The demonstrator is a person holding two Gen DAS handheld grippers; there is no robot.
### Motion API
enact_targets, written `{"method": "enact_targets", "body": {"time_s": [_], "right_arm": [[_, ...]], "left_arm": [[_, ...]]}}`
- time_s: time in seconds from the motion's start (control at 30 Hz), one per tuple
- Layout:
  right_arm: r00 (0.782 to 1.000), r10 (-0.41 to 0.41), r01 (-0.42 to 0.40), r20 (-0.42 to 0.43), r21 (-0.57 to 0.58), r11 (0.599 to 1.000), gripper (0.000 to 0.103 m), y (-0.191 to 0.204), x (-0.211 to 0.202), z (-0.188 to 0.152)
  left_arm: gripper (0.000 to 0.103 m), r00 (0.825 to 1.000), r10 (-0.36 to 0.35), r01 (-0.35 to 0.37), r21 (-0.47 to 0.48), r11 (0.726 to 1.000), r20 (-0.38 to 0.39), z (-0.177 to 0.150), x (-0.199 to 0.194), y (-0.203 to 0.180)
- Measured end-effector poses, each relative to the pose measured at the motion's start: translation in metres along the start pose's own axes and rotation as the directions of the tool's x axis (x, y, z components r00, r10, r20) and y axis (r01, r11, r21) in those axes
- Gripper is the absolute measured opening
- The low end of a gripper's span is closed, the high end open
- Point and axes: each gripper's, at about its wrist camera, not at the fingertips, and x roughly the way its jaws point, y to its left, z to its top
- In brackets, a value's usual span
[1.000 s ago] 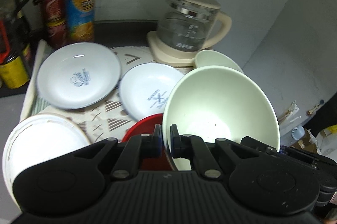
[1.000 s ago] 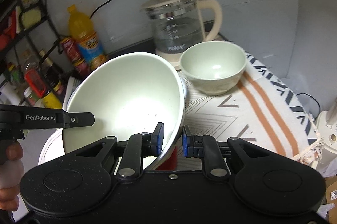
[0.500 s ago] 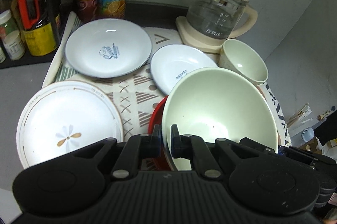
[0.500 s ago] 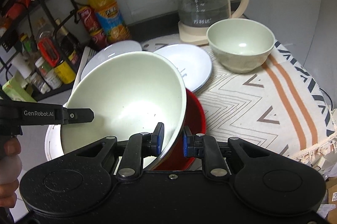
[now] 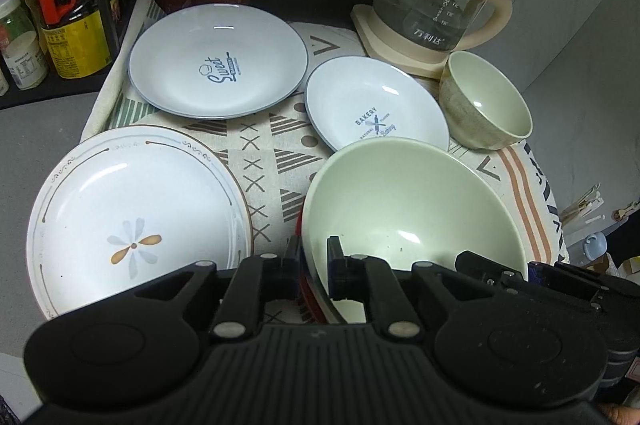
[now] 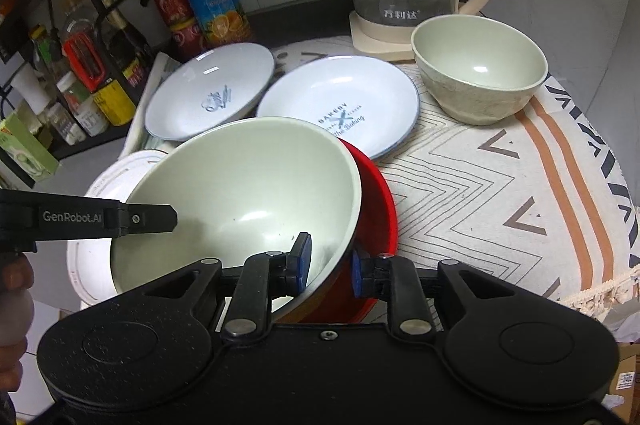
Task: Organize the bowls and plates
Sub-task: 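Lift the large green bowl and lower it into the red bowl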
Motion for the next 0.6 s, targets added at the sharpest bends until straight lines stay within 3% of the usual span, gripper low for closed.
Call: {"method": "enact_targets", "body": {"time_s": [0.33, 0.6], "right_arm": [[0.999, -0.034, 0.034, -0.022, 0.017, 0.999, 0.025, -0.005, 0.012, 0.005], [1.000, -0.014, 0.014, -0.013, 0.057, 0.998, 0.028, -0.011, 0.012, 0.007]], "left_arm": [[0.010, 0.999, -0.033, 0.033, 0.020, 0.999, 0.011, 0.016, 0.004, -0.001], [0.027, 0.999, -0.036, 0.035, 0.041, 0.999, 0.040, 0.028, -0.005, -0.004]]}}
